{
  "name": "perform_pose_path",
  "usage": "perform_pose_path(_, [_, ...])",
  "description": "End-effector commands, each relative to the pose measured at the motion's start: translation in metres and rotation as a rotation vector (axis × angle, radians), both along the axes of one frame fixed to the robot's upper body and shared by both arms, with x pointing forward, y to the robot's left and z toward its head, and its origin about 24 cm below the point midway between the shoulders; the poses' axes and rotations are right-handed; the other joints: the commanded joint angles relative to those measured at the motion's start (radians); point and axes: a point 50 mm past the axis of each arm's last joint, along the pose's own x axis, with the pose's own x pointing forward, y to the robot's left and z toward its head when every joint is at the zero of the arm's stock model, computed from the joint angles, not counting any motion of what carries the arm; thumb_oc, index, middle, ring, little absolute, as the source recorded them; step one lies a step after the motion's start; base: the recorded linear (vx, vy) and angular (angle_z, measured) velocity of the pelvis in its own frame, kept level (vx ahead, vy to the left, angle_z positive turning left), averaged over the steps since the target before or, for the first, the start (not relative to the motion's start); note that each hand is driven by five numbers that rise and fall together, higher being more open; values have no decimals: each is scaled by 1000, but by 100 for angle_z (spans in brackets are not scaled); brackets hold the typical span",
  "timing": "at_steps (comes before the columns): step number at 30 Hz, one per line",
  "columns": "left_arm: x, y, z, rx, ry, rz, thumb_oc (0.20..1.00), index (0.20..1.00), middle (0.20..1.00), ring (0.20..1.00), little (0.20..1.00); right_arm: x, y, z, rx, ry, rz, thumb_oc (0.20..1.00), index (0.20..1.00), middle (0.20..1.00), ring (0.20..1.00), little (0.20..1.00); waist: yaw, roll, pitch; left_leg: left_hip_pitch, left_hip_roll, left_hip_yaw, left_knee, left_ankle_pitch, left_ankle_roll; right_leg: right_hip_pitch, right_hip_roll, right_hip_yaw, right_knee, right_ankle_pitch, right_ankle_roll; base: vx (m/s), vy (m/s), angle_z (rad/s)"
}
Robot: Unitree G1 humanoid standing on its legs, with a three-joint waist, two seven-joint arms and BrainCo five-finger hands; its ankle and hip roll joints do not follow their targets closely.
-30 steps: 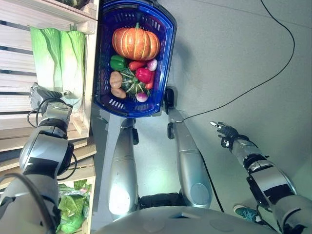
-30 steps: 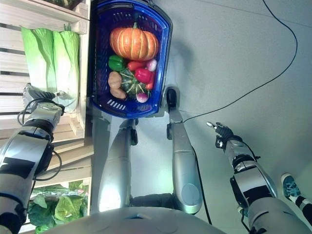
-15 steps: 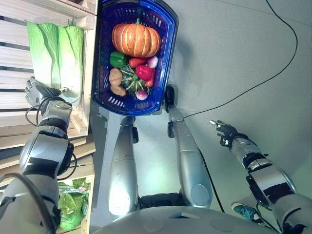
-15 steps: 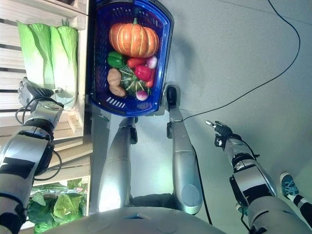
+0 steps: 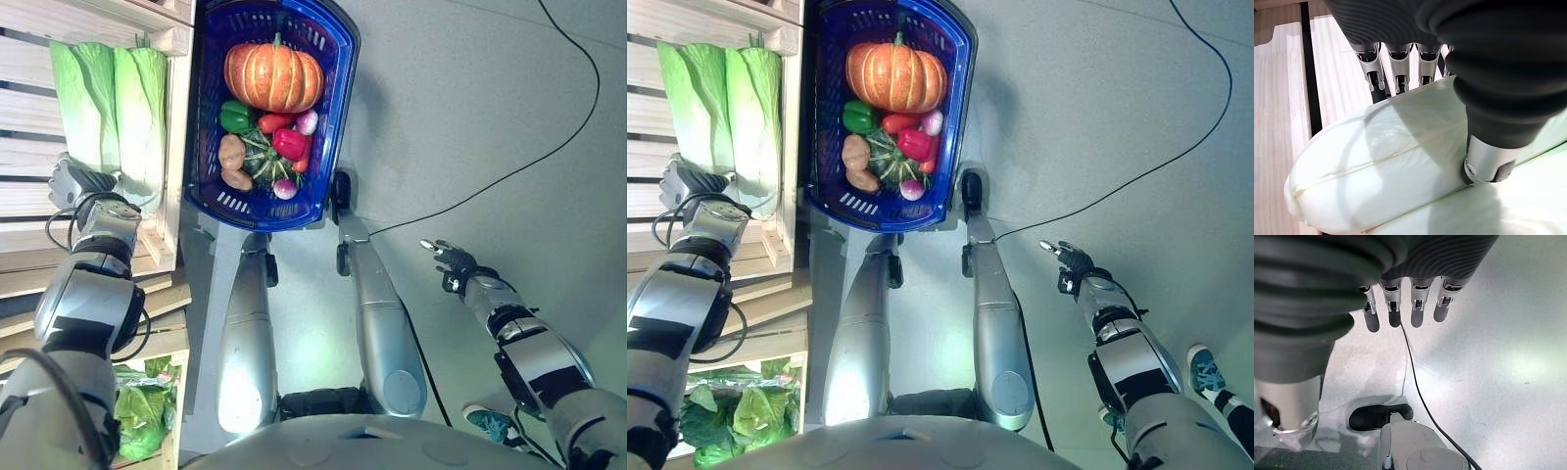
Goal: Pick up fruits and vegetables into the basket
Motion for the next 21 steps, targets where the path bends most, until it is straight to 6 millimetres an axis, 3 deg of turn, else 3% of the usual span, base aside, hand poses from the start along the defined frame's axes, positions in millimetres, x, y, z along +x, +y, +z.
perform_pose_path(1, [-9, 1, -21, -71, 48, 4, 200, 200, 200, 200, 200, -22, -17, -12, -20, 56, -32, 1000, 1000, 1000, 1000, 1000, 10, 13, -30, -21, -45, -1, -66, 59, 10, 40, 33, -59, 50, -111, 14, 0, 0, 0])
perform_pose_path(10, [-7, -4, -26, -188, -38, -33, 200, 200, 200, 200, 200, -21, -16, -11, -14, 49, -37, 1000, 1000, 1000, 1000, 1000, 10, 19, -30, -13, -45, 0, -77, 64, 10, 45, 33, -61, 47, -112, 13, 0, 0, 0])
perform_pose_path(21, [-8, 0, -8, -339, -452, -19, 200, 200, 200, 200, 200, -21, -23, -7, 10, -41, -119, 1000, 1000, 1000, 1000, 1000, 20, 43, -30, 33, -49, -6, -93, 59, 11, 90, 31, -59, 47, -128, 12, 3, -24, 0])
